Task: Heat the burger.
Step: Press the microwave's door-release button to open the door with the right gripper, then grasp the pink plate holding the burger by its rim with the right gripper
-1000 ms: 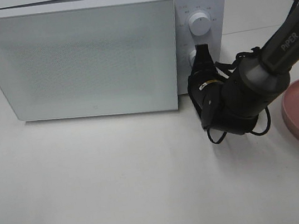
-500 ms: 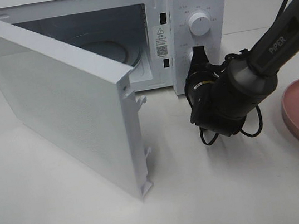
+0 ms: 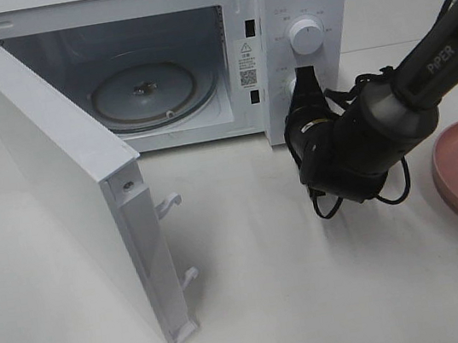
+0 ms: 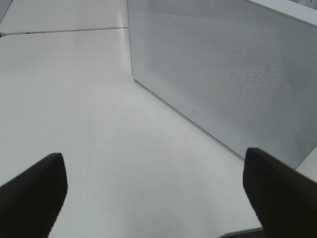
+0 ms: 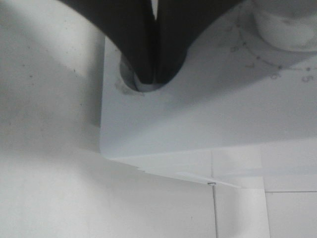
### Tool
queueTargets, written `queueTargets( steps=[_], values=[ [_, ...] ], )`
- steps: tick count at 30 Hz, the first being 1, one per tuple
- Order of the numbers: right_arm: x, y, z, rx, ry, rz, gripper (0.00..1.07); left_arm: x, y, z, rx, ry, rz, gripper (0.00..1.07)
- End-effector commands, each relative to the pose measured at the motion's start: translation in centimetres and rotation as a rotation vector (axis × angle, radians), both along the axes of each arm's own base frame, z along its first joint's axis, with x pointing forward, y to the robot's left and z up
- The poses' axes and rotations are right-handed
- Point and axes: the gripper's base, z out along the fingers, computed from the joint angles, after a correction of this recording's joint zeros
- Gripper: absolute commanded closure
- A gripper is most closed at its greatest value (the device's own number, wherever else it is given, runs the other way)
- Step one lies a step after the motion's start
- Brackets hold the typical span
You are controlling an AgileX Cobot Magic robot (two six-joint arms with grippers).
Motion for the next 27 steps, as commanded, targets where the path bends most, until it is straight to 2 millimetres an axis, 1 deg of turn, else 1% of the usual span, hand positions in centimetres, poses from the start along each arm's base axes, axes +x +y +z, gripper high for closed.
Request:
queueTargets(
  steps=[1, 2, 3, 4, 8, 9, 11, 12, 17, 18, 19, 20, 22, 23, 24, 26, 27],
  values=[
    [1.0, 0.2, 2.9, -0.026, -0.144, 0.064, 1.07, -0.2, 0.0, 0.0, -0.003, -0.029, 0.003, 0.18],
    [0.6, 0.2, 2.7, -0.024, -0.098, 0.089, 1.07, -0.2, 0.0, 0.0, -0.003, -0.029, 0.003, 0.18],
    [0.6, 0.2, 2.7, -0.024, -0.098, 0.089, 1.07, -0.2, 0.0, 0.0, -0.003, -0.029, 0.003, 0.18],
    [0.1, 0.1, 2.4, -0.027, -0.059, 0.107, 1.07, -0.2, 0.0, 0.0, -0.003, -0.029, 0.003, 0.18],
    [-0.6, -0.1, 2.2, -0.057, -0.014, 0.135, 1.07, -0.2, 0.0, 0.0, -0.003, -0.029, 0.003, 0.18],
    [-1.1, -0.2, 2.1, -0.067, 0.027, 0.159, 1.07, -0.2, 0.0, 0.0, -0.003, -0.029, 0.003, 0.18],
    [-1.3, -0.2, 2.1, -0.067, 0.041, 0.167, 1.07, -0.2, 0.0, 0.0, -0.003, -0.029, 0.003, 0.18],
    [-1.8, -0.3, 2.0, -0.076, 0.079, 0.191, 1.07, -0.2, 0.0, 0.0, -0.003, -0.029, 0.003, 0.18],
    [-2.7, -0.5, 2.1, -0.09, 0.137, 0.234, 1.07, -0.2, 0.0, 0.0, -0.003, -0.029, 0.003, 0.18],
    [-3.2, -0.5, 2.5, -0.1, 0.158, 0.262, 1.07, -0.2, 0.0, 0.0, -0.003, -0.029, 0.003, 0.18],
    [-3.2, -0.5, 2.5, -0.1, 0.158, 0.262, 1.07, -0.2, 0.0, 0.0, -0.003, -0.029, 0.003, 0.18],
    [-3.8, -0.7, 3.0, -0.122, 0.176, 0.296, 1.07, -0.2, 0.0, 0.0, -0.003, -0.029, 0.003, 0.18],
    [-4.1, -0.8, 3.1, -0.132, 0.185, 0.31, 1.07, -0.2, 0.0, 0.0, -0.003, -0.029, 0.003, 0.18],
    [-4.6, -1.0, 3.5, -0.16, 0.204, 0.347, 1.07, -0.2, 0.0, 0.0, -0.003, -0.029, 0.003, 0.18],
    [-4.6, -1.0, 3.5, -0.16, 0.204, 0.347, 1.07, -0.2, 0.0, 0.0, -0.003, -0.029, 0.003, 0.18],
    [-5.3, -1.1, 4.6, -0.238, 0.228, 0.451, 1.07, -0.2, 0.0, 0.0, -0.003, -0.029, 0.003, 0.18],
    [-5.3, -1.1, 4.6, -0.238, 0.228, 0.451, 1.07, -0.2, 0.0, 0.0, -0.003, -0.029, 0.003, 0.18]
  ],
)
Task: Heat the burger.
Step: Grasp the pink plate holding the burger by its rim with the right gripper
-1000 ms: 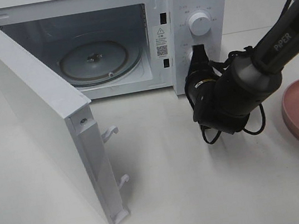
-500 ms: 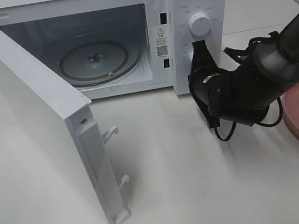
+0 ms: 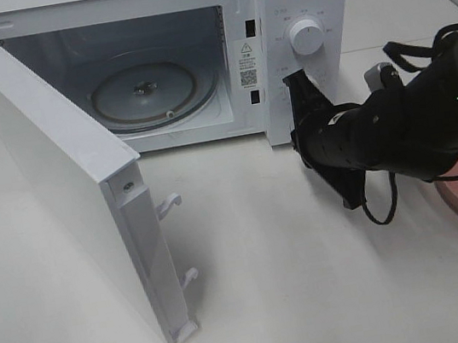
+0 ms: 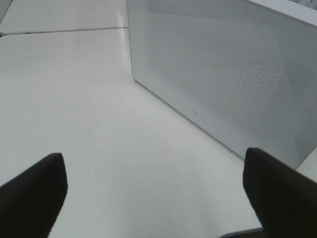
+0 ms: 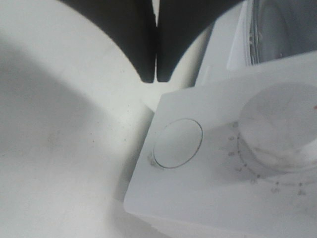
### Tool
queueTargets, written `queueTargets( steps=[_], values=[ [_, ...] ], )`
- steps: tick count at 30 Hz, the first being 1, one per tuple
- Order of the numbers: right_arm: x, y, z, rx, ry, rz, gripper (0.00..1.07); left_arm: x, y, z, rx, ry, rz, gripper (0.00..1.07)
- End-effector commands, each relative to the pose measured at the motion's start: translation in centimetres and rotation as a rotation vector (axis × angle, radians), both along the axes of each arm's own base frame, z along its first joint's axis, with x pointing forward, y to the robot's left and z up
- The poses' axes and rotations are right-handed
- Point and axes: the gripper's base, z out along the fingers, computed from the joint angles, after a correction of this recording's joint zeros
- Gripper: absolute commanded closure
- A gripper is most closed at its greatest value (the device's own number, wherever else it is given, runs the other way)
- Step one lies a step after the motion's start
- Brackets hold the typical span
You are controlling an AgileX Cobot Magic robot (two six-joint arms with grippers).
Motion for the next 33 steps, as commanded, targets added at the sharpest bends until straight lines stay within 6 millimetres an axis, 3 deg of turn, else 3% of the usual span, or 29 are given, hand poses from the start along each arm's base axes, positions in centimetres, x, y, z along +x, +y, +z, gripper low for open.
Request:
queueTargets(
  steps=[1, 5, 10, 16, 21, 24, 26, 32, 33],
  values=[
    [-1.0, 0.2, 1.7, -0.125, 0.023, 0.202, 1.07, -0.2, 0.0, 0.0, -0.003, -0.029, 0.003, 0.18],
    [-1.7, 0.5, 2.6, -0.201, 0.043, 0.35, 1.07, -0.2, 0.0, 0.0, -0.003, -0.029, 0.003, 0.18],
    [-3.3, 1.0, 3.7, -0.339, 0.072, 0.66, 1.07, -0.2, 0.0, 0.0, -0.003, -0.029, 0.003, 0.18],
    [-4.0, 0.2, 4.0, -0.385, 0.133, 0.846, 1.07, -0.2, 0.0, 0.0, -0.003, -0.029, 0.003, 0.18],
    [-4.8, -2.1, 4.2, -0.434, 0.236, 1.054, 1.07, -0.2, 0.0, 0.0, -0.003, -0.029, 0.003, 0.18],
    [-4.9, -2.5, 4.2, -0.45, 0.251, 1.078, 1.07, -0.2, 0.0, 0.0, -0.003, -0.029, 0.003, 0.18],
    [-5.1, -4.3, 5.1, -0.53, 0.282, 1.142, 1.07, -0.2, 0.0, 0.0, -0.003, -0.029, 0.003, 0.18],
    [-5.4, -5.8, 6.5, -0.625, 0.313, 1.215, 1.06, -0.2, 0.0, 0.0, -0.003, -0.029, 0.003, 0.18],
    [-5.5, -6.3, 7.5, -0.681, 0.337, 1.257, 1.06, -0.2, 0.0, 0.0, -0.003, -0.029, 0.003, 0.18]
  ],
)
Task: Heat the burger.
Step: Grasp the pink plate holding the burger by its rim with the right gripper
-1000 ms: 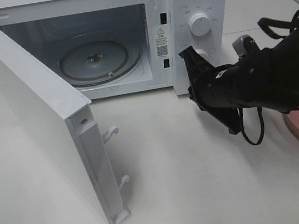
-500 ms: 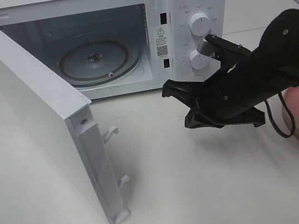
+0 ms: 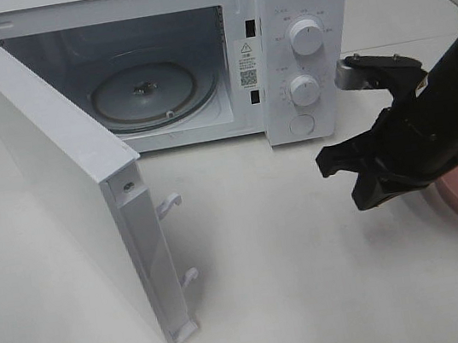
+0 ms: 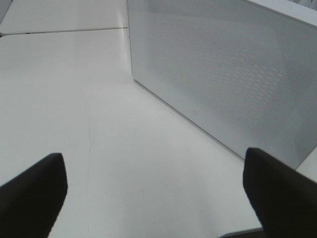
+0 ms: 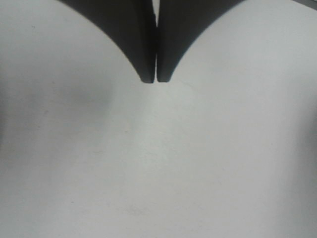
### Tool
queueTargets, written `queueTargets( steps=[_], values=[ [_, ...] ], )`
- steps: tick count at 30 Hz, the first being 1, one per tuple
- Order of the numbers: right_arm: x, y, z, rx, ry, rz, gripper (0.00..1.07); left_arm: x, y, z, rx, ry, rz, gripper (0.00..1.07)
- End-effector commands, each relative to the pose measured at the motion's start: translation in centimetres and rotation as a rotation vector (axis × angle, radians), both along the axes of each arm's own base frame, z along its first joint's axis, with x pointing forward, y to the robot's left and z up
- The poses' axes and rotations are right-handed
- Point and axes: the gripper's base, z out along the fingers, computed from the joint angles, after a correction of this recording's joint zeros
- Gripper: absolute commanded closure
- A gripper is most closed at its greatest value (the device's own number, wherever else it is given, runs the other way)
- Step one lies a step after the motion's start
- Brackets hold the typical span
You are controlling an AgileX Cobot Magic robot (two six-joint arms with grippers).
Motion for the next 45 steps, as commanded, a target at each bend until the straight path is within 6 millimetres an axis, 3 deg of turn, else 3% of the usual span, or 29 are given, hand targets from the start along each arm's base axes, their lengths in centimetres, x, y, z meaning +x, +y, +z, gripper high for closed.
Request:
queueTargets(
  steps=[1, 10, 12, 13, 14, 15, 16, 17, 18, 19, 20, 21, 23, 27, 35, 45],
  values=[
    [-0.4, -1.3, 2.2, -0.13, 0.01, 0.111, 1.05, -0.2, 0.0, 0.0, -0.003, -0.029, 0.003, 0.18],
    [0.1, -3.0, 3.9, -0.242, 0.047, 0.128, 0.99, -0.2, 0.0, 0.0, -0.003, -0.029, 0.003, 0.18],
    [0.5, -4.4, 3.9, -0.279, 0.037, 0.105, 0.86, -0.2, 0.0, 0.0, -0.003, -0.029, 0.003, 0.18],
    [0.5, -4.4, 3.9, -0.279, 0.037, 0.105, 0.86, -0.2, 0.0, 0.0, -0.003, -0.029, 0.003, 0.18],
    [0.6, -4.7, 3.9, -0.288, 0.032, 0.099, 0.81, -0.2, 0.0, 0.0, -0.003, -0.029, 0.003, 0.18],
    [0.8, -5.2, 3.9, -0.304, 0.023, 0.093, 0.66, -0.2, 0.0, 0.0, -0.003, -0.029, 0.003, 0.18],
    [0.8, -5.2, 3.9, -0.304, 0.023, 0.093, 0.66, -0.2, 0.0, 0.0, -0.003, -0.029, 0.003, 0.18],
    [1.0, -5.7, 4.0, -0.318, 0.005, 0.087, 0.48, -0.2, 0.0, 0.0, -0.003, -0.029, 0.003, 0.18],
    [1.0, -5.7, 4.0, -0.318, 0.005, 0.087, 0.48, -0.2, 0.0, 0.0, -0.003, -0.029, 0.003, 0.18],
    [1.1, -5.9, 4.0, -0.321, -0.007, 0.08, 0.36, -0.2, 0.0, 0.0, -0.003, -0.029, 0.003, 0.18],
    [1.4, -6.3, 4.1, -0.317, -0.03, 0.064, 0.16, -0.2, 0.0, 0.0, -0.003, -0.029, 0.003, 0.18],
    [1.4, -6.3, 4.1, -0.317, -0.03, 0.064, 0.16, -0.2, 0.0, 0.0, -0.003, -0.029, 0.003, 0.18],
    [1.6, -6.5, 4.0, -0.327, -0.043, 0.063, 0.05, -0.2, 0.0, 0.0, -0.003, -0.029, 0.003, 0.18],
    [1.8, -6.5, 3.4, -0.335, -0.019, 0.066, 0.06, -0.2, 0.0, 0.0, -0.003, -0.029, 0.003, 0.18],
    [3.0, -6.4, -0.3, -0.342, 0.097, 0.043, 0.09, -0.2, 0.0, 0.0, -0.003, -0.029, 0.003, 0.18],
    [4.3, -6.7, -2.7, -0.396, 0.073, 0.017, 0.13, -0.2, 0.0, 0.0, -0.003, -0.029, 0.003, 0.18]
  ],
)
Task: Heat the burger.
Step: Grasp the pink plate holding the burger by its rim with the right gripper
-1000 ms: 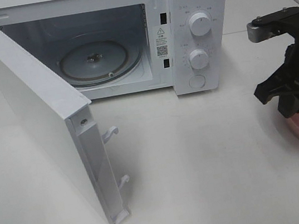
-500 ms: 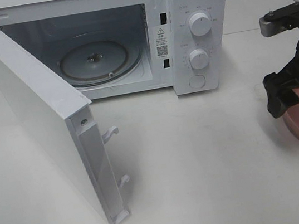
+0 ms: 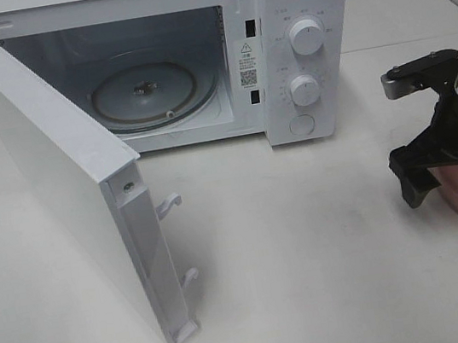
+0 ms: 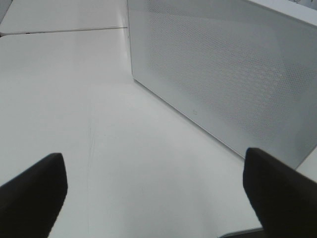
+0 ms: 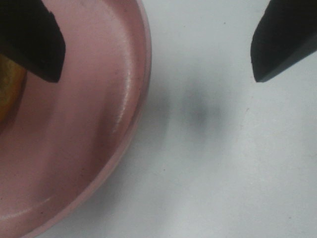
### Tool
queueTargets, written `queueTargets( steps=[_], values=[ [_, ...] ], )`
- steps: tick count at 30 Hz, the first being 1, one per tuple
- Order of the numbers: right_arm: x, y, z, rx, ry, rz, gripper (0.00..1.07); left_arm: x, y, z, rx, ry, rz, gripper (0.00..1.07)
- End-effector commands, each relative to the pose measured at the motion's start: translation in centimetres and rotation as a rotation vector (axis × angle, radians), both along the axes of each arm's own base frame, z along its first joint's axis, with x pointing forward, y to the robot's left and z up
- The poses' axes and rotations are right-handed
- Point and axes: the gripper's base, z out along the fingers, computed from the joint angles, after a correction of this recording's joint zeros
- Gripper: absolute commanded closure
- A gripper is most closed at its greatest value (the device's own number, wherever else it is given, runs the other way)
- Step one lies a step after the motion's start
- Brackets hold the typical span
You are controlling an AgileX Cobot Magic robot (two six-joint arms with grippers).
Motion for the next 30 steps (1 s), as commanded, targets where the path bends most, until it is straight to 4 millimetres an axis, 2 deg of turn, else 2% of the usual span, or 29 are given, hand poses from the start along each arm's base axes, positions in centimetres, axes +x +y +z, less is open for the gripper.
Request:
queueTargets(
  steps=[1, 3, 9, 30],
  values=[
    [0.4, -0.2, -0.3, -0.016, -0.01, -0.002, 0.13, -0.2, 0.0, 0.0, -0.003, -0.029, 0.003, 0.18],
    [0.6, -0.5, -1.2, -0.019, 0.004, -0.008, 0.14, -0.2, 0.0, 0.0, -0.003, -0.029, 0.003, 0.18],
    [0.9, -1.1, -2.1, -0.015, 0.02, -0.035, 0.15, -0.2, 0.0, 0.0, -0.003, -0.029, 0.003, 0.18],
    [1.2, -1.0, -2.3, 0.004, -0.005, -0.04, 0.2, -0.2, 0.0, 0.0, -0.003, -0.029, 0.003, 0.18]
  ],
)
